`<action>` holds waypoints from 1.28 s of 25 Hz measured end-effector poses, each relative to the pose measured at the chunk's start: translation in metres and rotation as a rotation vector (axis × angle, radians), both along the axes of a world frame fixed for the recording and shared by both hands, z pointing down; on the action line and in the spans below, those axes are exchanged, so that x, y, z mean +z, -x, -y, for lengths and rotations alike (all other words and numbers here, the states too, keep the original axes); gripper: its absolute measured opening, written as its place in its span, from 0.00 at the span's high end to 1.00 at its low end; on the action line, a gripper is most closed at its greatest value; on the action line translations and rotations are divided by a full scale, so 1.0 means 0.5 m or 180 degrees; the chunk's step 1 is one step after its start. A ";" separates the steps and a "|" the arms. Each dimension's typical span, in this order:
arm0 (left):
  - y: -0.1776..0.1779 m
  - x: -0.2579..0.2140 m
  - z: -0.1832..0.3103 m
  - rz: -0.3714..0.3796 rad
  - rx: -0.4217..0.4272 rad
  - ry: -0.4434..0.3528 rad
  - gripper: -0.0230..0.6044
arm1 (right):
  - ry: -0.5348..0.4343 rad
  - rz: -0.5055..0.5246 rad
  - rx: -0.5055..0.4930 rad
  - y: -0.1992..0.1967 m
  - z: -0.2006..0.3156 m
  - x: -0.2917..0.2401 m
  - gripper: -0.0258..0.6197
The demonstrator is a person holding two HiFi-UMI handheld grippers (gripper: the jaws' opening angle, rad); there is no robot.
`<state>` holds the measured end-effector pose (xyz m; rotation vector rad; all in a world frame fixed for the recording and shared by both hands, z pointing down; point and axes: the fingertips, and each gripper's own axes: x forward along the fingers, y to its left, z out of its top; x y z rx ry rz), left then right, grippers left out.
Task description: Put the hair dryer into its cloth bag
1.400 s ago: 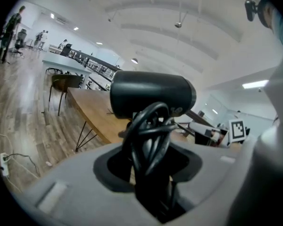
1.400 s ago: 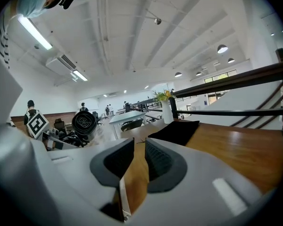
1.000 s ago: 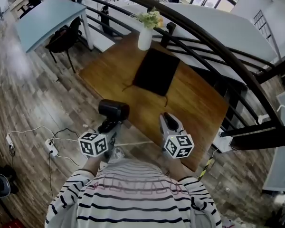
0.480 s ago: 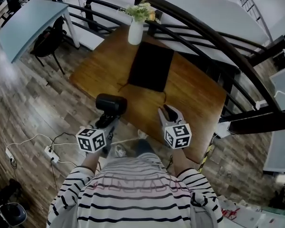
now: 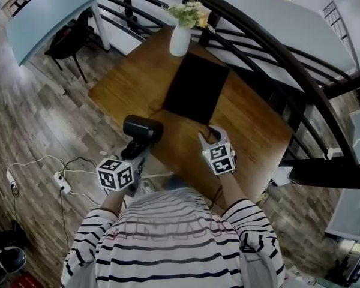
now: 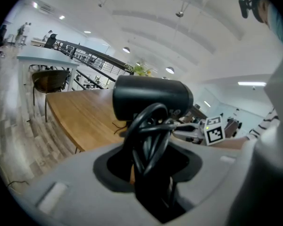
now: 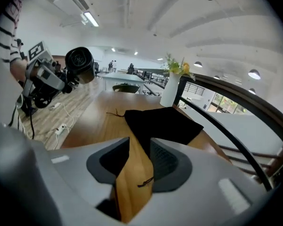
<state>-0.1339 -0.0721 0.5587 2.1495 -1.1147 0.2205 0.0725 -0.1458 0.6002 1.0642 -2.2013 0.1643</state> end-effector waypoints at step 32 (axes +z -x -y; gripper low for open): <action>-0.029 0.104 0.137 0.0180 -0.0011 0.0376 0.69 | 0.0857 0.0027 -0.0672 0.061 0.198 0.146 0.94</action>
